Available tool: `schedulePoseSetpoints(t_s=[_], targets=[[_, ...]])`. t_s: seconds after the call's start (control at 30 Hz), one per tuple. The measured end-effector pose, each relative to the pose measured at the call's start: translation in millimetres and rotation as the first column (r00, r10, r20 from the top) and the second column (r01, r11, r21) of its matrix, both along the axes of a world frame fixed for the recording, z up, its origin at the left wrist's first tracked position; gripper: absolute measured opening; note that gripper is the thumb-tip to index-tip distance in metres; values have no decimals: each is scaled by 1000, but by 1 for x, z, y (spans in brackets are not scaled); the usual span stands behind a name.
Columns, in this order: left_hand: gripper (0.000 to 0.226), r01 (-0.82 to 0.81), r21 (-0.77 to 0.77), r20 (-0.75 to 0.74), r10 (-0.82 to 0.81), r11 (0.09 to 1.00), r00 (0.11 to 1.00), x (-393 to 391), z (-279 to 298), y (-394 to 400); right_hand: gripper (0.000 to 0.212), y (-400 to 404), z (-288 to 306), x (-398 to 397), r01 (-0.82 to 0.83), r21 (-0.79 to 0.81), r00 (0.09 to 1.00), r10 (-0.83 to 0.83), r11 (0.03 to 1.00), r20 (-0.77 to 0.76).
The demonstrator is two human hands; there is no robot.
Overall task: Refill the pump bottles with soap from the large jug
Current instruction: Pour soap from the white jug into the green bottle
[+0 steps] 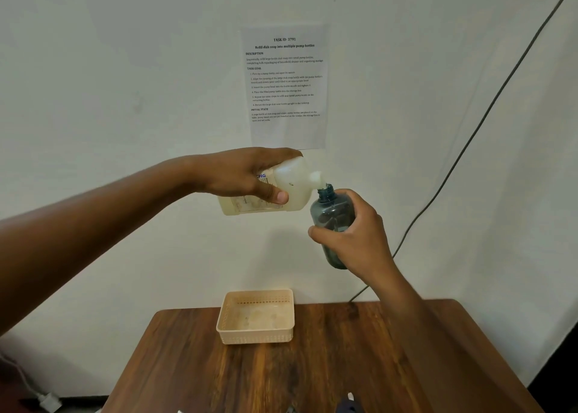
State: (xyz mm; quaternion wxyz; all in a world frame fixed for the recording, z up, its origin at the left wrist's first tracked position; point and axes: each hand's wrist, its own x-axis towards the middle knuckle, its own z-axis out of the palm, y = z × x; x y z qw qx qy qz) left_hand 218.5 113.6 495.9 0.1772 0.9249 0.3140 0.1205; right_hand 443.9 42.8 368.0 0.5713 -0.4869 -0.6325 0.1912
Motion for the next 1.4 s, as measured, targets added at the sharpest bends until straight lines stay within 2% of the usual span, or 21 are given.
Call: schedulePoseSetpoints(t_s=[0.33, 0.47, 1.17, 1.4], targets=[[72, -3, -19, -9, 3, 1000, 1000, 2, 4, 1, 61, 1, -1, 1, 1, -6, 999, -1, 1000, -34], [73, -2, -16, -5, 2, 1000, 1000, 3, 5, 1, 53, 0, 2, 2, 0, 0, 1000, 0, 1000, -26], [69, 19, 14, -19, -18, 1000, 1000, 6, 15, 2, 57, 1, 7, 2, 2, 4, 999, -2, 1000, -42], [69, 19, 31, -28, -18, 999, 999, 6, 17, 3, 52, 0, 10, 2, 18, 6, 999, -18, 1000, -37]])
